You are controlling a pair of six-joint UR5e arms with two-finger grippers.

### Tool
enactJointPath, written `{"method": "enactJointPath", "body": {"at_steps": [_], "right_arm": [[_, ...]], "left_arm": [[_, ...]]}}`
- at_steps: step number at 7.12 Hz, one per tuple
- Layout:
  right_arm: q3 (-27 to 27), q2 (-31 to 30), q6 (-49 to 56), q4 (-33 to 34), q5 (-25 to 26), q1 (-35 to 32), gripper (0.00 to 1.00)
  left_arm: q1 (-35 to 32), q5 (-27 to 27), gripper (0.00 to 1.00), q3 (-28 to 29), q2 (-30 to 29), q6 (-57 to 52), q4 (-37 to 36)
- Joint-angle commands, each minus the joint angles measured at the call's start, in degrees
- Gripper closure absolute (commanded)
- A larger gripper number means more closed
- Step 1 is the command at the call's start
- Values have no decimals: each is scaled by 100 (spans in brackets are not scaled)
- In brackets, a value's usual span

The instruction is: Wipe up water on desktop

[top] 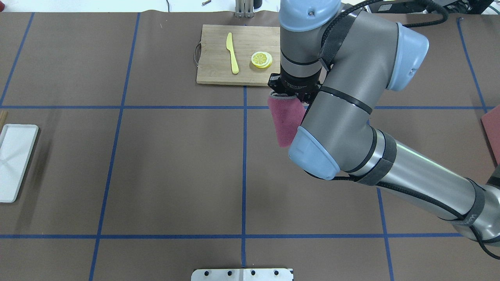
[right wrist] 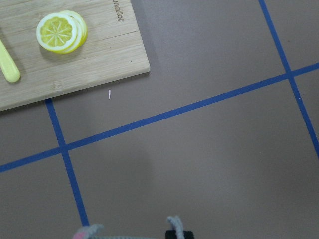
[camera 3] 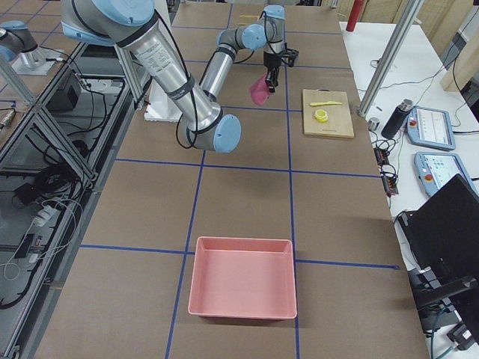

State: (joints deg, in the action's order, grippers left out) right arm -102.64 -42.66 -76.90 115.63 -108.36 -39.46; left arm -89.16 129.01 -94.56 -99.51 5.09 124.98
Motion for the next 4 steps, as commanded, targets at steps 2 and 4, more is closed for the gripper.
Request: {"method": "enactJointPath", "body": {"at_steps": [2,4], "right_arm": [[-46,-296,-237,-673,393,158,100],[-19,-278,-683,-891,788,481,100]], "left_arm": [[-311,-60,2,-343,107,-1489,-2401],[-513,-60,2,-405,125,-2448,-3443]]}}
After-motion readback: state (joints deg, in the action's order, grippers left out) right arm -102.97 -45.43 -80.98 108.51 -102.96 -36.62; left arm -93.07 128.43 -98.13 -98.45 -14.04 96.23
